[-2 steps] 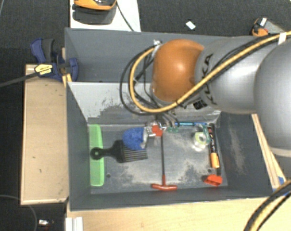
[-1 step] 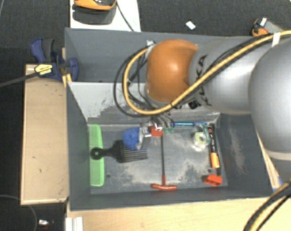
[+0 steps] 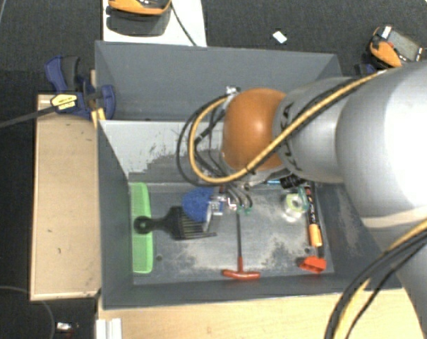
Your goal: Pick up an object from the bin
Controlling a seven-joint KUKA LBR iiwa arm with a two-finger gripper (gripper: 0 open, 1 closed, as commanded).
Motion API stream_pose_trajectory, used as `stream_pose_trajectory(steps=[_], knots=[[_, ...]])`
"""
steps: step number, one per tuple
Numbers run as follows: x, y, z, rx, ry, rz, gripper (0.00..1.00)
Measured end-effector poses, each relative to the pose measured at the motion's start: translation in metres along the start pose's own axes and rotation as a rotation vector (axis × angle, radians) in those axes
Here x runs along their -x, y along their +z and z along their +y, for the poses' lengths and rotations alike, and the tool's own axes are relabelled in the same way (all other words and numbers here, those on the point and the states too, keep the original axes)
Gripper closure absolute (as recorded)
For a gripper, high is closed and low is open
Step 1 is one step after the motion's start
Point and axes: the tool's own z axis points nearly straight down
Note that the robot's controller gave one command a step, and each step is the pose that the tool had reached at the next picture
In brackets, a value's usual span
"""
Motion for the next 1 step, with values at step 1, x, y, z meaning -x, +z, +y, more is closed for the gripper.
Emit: stream_pose_trajectory(steps=[1], knots=[[0.0018,-0.0034,0.0112,0.004,-0.16,-0.011,1.0]])
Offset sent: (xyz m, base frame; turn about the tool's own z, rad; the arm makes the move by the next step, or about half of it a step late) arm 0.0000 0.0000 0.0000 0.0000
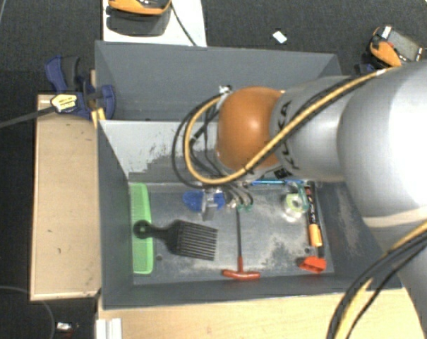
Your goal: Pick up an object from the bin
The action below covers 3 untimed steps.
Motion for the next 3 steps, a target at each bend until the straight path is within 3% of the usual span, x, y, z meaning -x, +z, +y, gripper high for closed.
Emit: stream_pose_trajectory(steps=[2,3], knots=[[0.0,-0.008,0.0,0.0,0.002,-0.001,1.0],[0.0,-0.037,0.0,0.001,0.004,0.0,1.0]])
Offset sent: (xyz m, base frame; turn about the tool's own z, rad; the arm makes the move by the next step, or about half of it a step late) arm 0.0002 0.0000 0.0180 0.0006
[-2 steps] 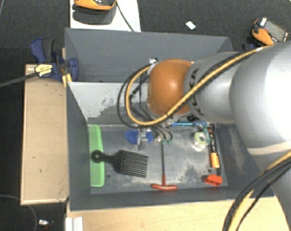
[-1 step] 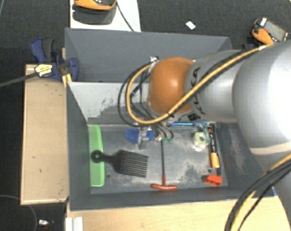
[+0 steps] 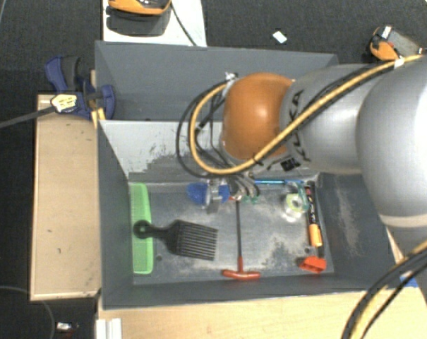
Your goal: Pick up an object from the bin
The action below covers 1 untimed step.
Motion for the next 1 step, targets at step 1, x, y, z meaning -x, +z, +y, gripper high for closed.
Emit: stream_pose_trajectory(steps=[1], knots=[[0.0008,-0.0259,0.0001,0.0,0.001,-0.002,1.0]])
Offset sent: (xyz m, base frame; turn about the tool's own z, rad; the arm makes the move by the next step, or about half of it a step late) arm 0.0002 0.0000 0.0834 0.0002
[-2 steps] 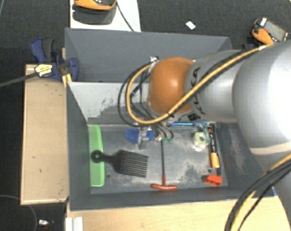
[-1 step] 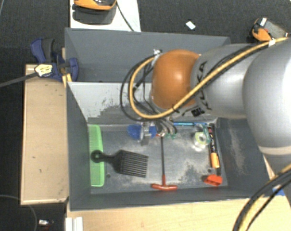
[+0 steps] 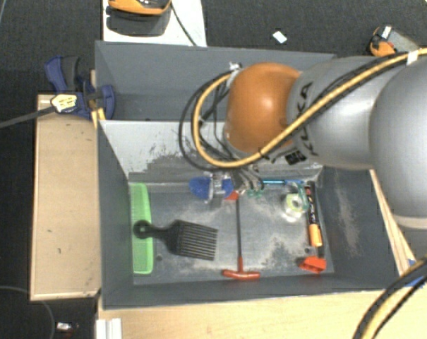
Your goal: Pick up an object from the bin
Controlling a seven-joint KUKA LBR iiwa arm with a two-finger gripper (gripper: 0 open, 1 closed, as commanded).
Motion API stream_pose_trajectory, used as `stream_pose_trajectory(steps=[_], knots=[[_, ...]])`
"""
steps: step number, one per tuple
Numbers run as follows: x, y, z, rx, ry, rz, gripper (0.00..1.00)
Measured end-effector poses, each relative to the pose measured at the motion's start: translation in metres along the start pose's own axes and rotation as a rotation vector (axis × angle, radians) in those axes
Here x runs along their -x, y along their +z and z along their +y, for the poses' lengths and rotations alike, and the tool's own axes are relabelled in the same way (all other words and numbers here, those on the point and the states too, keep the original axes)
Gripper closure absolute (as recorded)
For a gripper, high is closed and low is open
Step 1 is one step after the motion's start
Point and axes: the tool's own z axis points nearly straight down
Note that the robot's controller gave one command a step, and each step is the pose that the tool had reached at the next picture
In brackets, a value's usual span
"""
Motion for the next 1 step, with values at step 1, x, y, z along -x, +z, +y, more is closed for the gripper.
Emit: stream_pose_trajectory(steps=[1], knots=[[0.0007,-0.0407,0.0001,0.0,0.001,0.001,1.0]])
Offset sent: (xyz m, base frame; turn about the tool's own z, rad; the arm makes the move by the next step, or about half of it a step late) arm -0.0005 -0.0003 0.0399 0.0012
